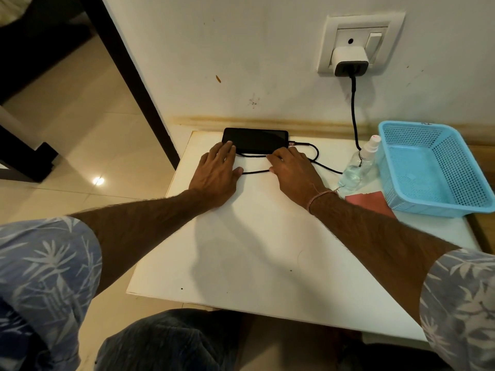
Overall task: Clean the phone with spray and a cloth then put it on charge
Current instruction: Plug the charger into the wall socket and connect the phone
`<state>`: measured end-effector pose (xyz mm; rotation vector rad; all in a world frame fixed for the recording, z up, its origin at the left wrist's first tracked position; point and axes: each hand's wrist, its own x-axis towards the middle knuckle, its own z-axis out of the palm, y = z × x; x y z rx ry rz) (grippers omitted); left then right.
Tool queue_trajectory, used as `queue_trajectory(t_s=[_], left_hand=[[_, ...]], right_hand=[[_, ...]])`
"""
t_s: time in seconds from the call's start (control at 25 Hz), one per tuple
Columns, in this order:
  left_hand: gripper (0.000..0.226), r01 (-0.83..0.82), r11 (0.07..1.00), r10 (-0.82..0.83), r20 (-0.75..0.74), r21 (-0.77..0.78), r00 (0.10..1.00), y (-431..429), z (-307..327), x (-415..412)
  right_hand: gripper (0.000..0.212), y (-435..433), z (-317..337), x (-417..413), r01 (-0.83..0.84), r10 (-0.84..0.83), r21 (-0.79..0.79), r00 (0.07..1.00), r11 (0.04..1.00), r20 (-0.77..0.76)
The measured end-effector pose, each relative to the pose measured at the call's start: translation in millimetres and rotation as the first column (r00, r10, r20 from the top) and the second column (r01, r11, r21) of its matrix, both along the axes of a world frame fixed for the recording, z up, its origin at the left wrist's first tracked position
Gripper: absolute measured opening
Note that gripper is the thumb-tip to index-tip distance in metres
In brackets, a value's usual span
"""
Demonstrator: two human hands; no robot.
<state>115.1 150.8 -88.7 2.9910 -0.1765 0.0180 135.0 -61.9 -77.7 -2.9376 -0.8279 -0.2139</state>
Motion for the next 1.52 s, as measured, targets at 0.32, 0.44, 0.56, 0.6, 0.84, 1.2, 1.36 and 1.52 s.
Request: queue_trajectory(t_s=[0.32, 0.44, 0.56, 0.6, 0.84, 1.2, 1.36, 1.52], left_hand=[[0.067, 0.006, 1.0, -0.005, -0.12, 0.014, 0.993, -4, -4, -5], [0.068, 0.007, 1.0, -0.007, -0.154, 0.0, 0.988, -7, 0, -4], [0.07, 0.013, 1.0, -0.009, -0.168, 0.024, 0.986, -9, 2, -5], [0.071, 0.015, 0.999, -0.009, -0.173, 0.033, 0.985, -10, 3, -7], [0.075, 0.003, 0.999, 0.003, -0.202, 0.032, 0.979, -26, 12, -27], [0.06, -0.023, 0.863, -0.059, -0.145, -0.506, 0.988, -139, 63, -60], [0.049, -0.181, 0.657, 0.014, -0.228, -0.732, 0.973, -191, 82, -57], [0.039, -0.211, 0.56, 0.021, -0.241, -0.801, 0.97, -213, 82, -53]], right_hand=[[0.047, -5, -7, -8, 0.023, -0.021, 0.024, 0.997, 0.999, -0.079], [0.05, -9, -7, -12, 0.026, -0.022, 0.036, 0.994, 0.999, -0.103], [0.05, -12, -3, -21, 0.023, -0.018, 0.049, 0.995, 0.999, -0.101], [0.049, -14, -1, -24, 0.025, -0.019, 0.055, 0.995, 0.998, -0.102], [0.05, -27, 15, -52, 0.068, -0.054, 0.103, 0.99, 0.992, -0.132], [0.03, -74, 65, -97, 0.396, -0.494, 0.636, 0.869, 0.662, -0.027], [0.047, -83, 72, -85, 0.492, -0.659, 0.762, 0.743, 0.42, -0.116], [0.061, -88, 69, -73, 0.597, -0.673, 0.779, 0.658, 0.192, -0.338]])
